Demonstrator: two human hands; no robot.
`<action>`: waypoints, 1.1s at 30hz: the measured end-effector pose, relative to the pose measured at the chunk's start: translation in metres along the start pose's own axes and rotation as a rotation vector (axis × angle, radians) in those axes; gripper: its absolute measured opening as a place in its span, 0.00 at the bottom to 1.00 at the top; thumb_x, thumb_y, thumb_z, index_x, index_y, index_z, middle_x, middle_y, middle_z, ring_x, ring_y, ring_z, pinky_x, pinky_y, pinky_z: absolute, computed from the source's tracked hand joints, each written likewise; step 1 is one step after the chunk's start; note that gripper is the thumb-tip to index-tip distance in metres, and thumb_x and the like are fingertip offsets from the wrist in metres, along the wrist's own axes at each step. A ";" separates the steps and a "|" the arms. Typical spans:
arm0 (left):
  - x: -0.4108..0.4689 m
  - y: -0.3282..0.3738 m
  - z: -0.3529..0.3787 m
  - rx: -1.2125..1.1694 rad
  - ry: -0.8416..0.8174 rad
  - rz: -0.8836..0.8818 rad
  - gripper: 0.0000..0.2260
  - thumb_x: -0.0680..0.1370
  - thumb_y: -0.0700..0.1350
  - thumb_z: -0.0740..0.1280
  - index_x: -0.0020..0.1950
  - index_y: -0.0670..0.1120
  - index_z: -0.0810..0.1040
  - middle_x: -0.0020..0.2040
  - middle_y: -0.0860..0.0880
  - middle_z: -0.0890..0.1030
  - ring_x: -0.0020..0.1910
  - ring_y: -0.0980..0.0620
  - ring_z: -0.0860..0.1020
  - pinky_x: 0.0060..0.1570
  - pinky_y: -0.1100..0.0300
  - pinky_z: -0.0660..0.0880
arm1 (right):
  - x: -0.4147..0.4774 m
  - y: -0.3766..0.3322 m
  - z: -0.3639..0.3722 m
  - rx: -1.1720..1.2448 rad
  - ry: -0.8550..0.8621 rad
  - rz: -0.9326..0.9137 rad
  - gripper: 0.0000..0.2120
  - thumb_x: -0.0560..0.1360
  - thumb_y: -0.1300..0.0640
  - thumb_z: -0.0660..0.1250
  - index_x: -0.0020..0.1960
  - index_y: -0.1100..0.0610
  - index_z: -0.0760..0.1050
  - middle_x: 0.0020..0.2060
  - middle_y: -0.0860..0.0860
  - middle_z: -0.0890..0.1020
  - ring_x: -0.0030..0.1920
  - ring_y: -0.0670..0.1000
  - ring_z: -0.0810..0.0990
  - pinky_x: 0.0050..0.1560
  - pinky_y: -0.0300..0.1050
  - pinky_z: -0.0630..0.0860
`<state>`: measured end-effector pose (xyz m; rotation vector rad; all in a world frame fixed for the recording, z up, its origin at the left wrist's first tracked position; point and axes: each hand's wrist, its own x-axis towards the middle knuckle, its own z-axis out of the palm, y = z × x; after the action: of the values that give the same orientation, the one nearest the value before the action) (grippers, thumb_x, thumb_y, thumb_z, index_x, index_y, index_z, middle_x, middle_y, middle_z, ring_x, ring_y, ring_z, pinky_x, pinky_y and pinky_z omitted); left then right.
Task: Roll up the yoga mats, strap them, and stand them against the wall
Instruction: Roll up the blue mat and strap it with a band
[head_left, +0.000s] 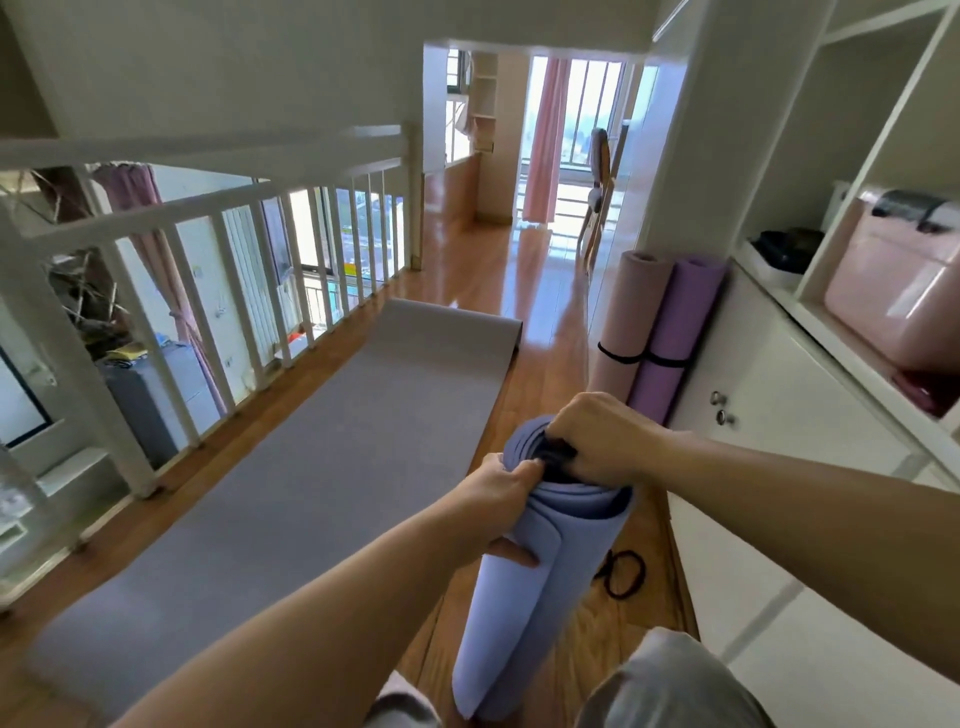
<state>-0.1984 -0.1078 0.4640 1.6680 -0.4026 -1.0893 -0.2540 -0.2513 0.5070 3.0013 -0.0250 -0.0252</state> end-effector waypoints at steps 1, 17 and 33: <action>-0.002 -0.002 -0.003 0.003 -0.010 0.008 0.18 0.81 0.54 0.60 0.67 0.46 0.65 0.58 0.43 0.74 0.54 0.44 0.77 0.44 0.43 0.81 | -0.001 0.001 0.003 0.055 0.034 -0.003 0.12 0.73 0.55 0.65 0.32 0.55 0.74 0.29 0.48 0.75 0.30 0.47 0.70 0.37 0.41 0.71; -0.009 -0.013 -0.012 0.078 -0.071 0.017 0.22 0.80 0.58 0.60 0.71 0.50 0.63 0.62 0.45 0.74 0.58 0.44 0.76 0.45 0.44 0.81 | -0.023 -0.008 0.011 -0.028 0.211 -0.094 0.09 0.75 0.48 0.66 0.44 0.53 0.80 0.40 0.45 0.77 0.44 0.46 0.69 0.52 0.42 0.70; -0.006 -0.004 0.003 0.143 -0.007 -0.009 0.18 0.82 0.54 0.59 0.69 0.48 0.65 0.60 0.44 0.74 0.55 0.45 0.76 0.42 0.47 0.82 | -0.019 -0.036 -0.005 -0.470 0.002 0.008 0.11 0.80 0.57 0.59 0.39 0.52 0.68 0.36 0.48 0.71 0.40 0.50 0.68 0.59 0.49 0.62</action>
<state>-0.2048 -0.1038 0.4633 1.7929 -0.4871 -1.0947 -0.2722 -0.2151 0.5072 2.5311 -0.0262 -0.0233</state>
